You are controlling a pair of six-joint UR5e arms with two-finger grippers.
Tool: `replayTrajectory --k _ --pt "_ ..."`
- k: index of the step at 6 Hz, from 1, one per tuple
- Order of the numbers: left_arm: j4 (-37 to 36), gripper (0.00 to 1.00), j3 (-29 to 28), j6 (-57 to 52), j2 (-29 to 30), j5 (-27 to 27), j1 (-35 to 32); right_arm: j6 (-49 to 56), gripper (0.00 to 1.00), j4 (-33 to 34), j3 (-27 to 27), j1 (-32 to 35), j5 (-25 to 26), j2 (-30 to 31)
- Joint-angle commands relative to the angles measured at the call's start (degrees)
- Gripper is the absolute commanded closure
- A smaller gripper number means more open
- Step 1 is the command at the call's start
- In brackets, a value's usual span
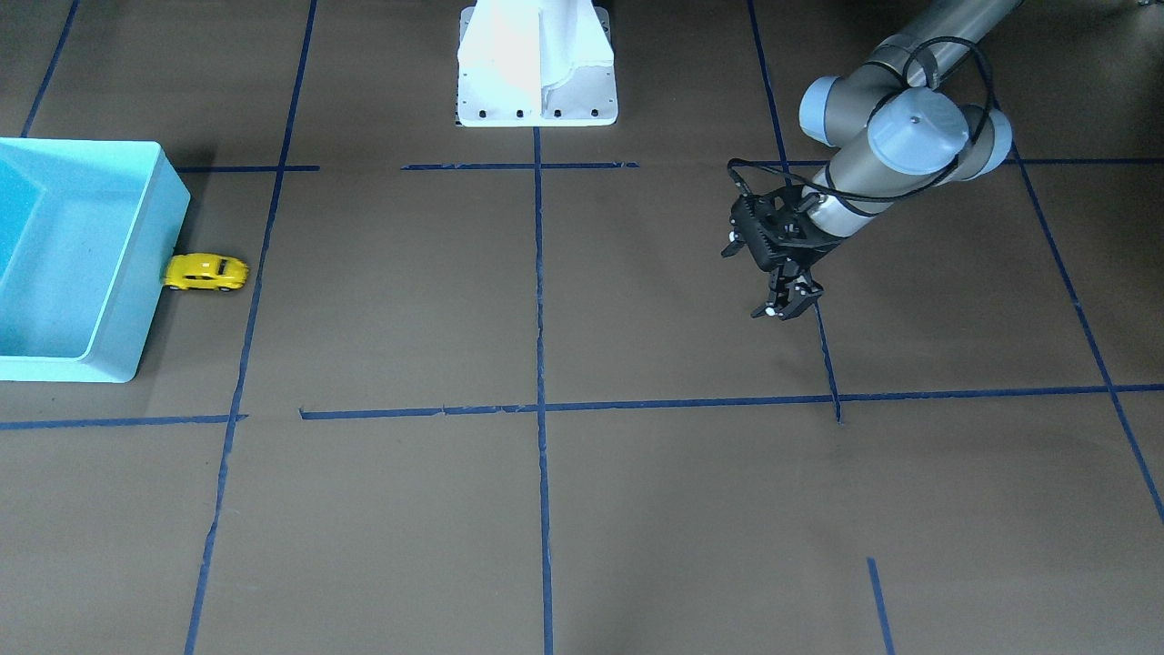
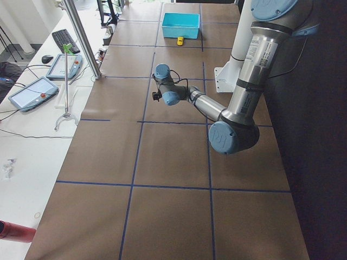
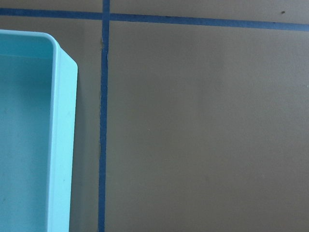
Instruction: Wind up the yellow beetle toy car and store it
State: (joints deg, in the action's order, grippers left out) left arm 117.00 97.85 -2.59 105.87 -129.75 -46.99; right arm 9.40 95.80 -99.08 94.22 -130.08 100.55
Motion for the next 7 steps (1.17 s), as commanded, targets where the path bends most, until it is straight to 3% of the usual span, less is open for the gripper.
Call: replayTrajectory --k 1,2,4,6,7 --pt "-11.2 0.0 5.1 0.2 -3.8 -1.0 -4.9 0.0 0.0 0.0 0.0 0.0 0.0 0.0" --pt "-19.4 0.0 7.9 0.2 -5.1 -0.9 -7.7 0.0 0.0 0.0 0.0 0.0 0.0 0.0" --pt "-32.9 0.0 6.8 1.3 -5.5 -0.8 -16.3 0.0 0.0 0.0 0.1 -0.1 0.0 0.0" --pt "-33.1 0.0 2.2 12.0 -8.0 -1.1 -24.3 0.0 0.0 0.0 0.2 0.0 0.0 0.0" --pt "-33.1 0.0 2.5 12.6 -8.6 -0.8 -27.0 -0.1 0.0 0.0 0.2 -0.1 0.0 0.0"
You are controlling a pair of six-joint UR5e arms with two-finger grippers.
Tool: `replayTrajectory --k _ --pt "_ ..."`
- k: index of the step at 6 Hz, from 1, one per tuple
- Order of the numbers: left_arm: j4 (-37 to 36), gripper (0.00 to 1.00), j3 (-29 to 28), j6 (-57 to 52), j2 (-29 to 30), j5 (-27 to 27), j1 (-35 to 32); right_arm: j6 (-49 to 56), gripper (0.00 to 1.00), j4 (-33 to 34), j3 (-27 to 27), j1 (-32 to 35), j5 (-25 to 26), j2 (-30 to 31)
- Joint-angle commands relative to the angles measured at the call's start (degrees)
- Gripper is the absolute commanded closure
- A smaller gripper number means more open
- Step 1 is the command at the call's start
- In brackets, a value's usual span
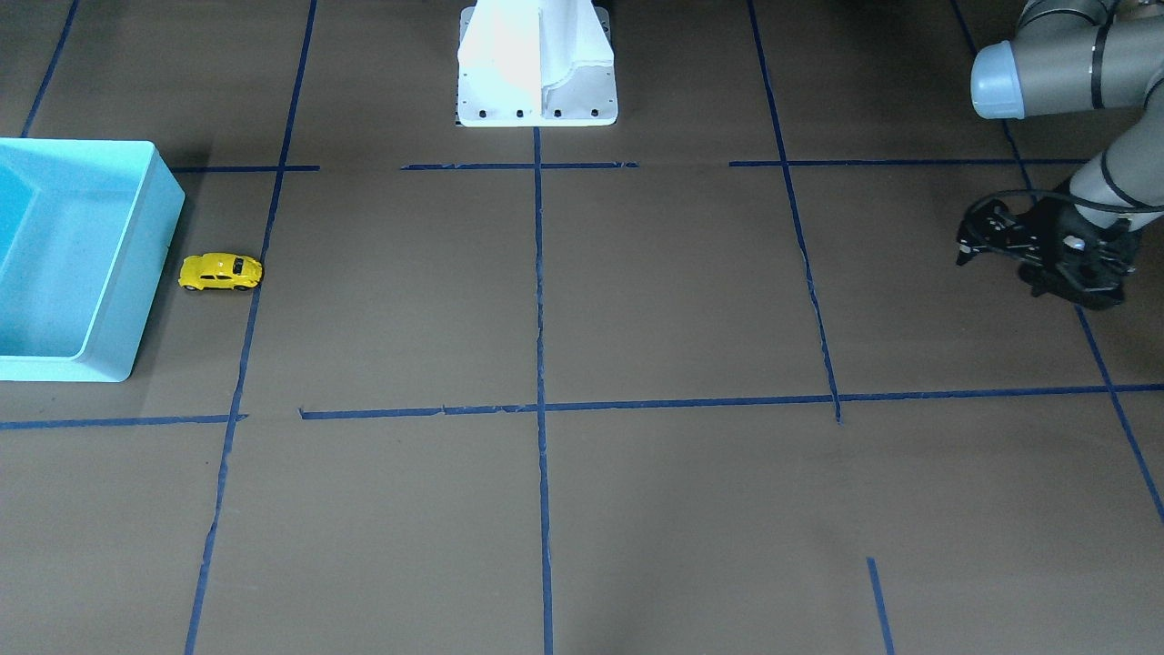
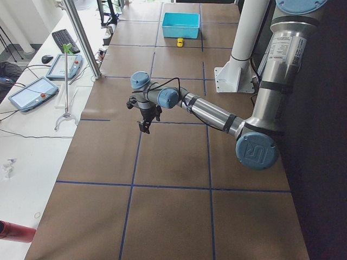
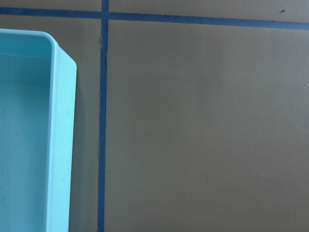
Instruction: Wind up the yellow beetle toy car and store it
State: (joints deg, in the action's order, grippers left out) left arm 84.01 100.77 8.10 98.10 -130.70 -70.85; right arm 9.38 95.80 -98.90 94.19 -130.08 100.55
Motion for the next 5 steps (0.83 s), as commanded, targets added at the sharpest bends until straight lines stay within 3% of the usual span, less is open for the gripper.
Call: replayTrajectory --k 1,3,5 --pt "-0.5 0.0 -0.9 2.7 -1.7 0.1 -6.7 0.0 0.0 0.0 0.0 0.0 0.0 0.0" --pt "0.3 0.0 -1.1 2.0 -8.1 0.3 -11.8 0.0 0.0 0.0 0.0 -0.1 0.0 -0.1" --pt "0.4 0.0 -2.7 -12.0 -12.9 -0.1 -18.1 0.0 0.0 0.0 0.0 -0.1 0.0 -0.1"
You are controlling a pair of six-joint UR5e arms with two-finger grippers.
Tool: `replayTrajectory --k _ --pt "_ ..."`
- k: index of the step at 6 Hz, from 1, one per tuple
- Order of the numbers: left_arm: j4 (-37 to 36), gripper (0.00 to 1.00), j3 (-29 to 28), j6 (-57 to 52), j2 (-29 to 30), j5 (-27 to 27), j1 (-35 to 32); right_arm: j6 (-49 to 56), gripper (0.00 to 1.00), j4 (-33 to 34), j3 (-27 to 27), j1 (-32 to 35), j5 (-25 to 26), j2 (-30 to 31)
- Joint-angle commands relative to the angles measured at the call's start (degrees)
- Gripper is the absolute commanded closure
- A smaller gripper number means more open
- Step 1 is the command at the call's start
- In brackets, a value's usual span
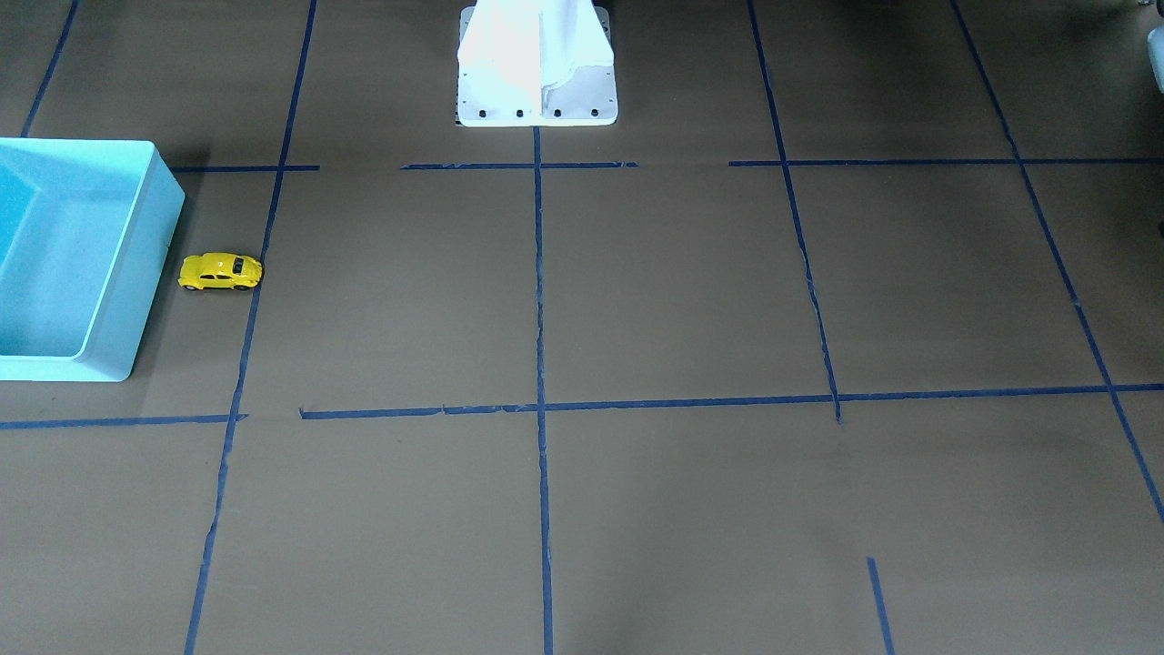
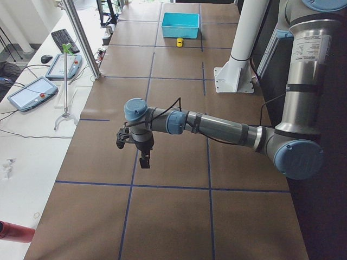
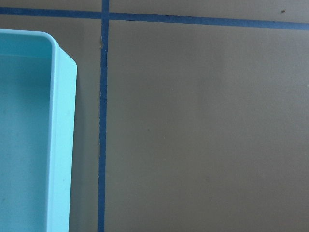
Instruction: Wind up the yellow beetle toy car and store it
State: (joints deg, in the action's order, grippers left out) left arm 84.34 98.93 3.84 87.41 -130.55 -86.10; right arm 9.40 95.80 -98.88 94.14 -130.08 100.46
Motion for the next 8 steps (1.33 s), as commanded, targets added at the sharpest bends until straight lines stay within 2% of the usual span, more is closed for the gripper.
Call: replayTrajectory --k 1,8 --pt "0.1 0.0 -0.8 -9.1 -4.1 -0.4 -4.5 0.0 0.0 0.0 0.1 0.1 0.0 0.0" --pt "1.4 0.0 -0.1 -11.2 -5.5 -0.6 -4.6 0.0 0.0 0.0 0.2 0.0 0.0 0.0"
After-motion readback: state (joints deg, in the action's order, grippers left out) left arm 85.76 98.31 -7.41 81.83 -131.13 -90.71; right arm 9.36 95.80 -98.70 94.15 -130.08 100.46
